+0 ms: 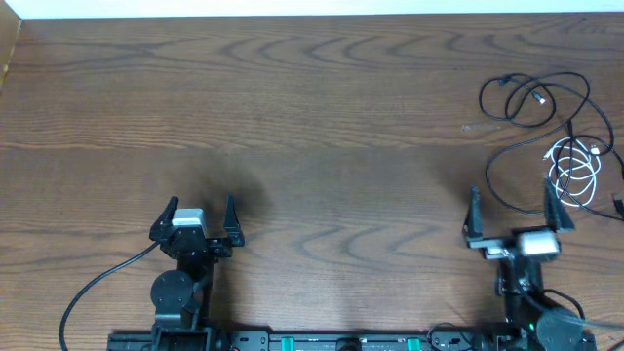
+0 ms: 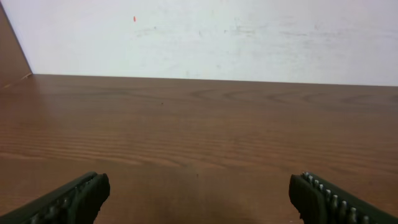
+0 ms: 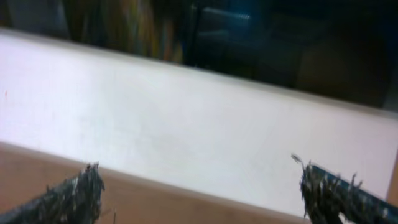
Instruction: Untangle cables
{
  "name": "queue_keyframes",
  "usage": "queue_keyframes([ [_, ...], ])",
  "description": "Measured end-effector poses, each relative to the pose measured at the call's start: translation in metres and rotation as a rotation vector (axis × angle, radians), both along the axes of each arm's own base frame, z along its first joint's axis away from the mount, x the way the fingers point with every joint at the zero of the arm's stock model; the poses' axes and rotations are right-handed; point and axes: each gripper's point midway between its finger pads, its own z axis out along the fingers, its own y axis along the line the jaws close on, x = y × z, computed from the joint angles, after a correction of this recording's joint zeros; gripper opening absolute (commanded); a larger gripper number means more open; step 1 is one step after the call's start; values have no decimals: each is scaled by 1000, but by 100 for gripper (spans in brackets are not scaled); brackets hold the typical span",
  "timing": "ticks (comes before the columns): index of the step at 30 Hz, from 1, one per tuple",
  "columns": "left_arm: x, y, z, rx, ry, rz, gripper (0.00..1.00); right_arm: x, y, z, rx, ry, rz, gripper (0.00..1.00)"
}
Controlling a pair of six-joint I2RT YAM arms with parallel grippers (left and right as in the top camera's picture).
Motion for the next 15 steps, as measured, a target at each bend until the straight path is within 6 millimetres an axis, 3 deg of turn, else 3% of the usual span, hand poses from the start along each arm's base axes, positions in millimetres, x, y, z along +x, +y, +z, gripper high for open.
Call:
queue_keyframes([
  [5, 0, 0, 0, 0, 0, 0, 98, 14, 1, -79, -47, 324, -5, 99],
  [7, 0, 0, 0, 0, 0, 0, 98, 13, 0, -99, -52, 402, -7, 99],
  [15, 0, 0, 0, 0, 0, 0, 98, 14, -1, -98, -50, 401, -17, 99],
])
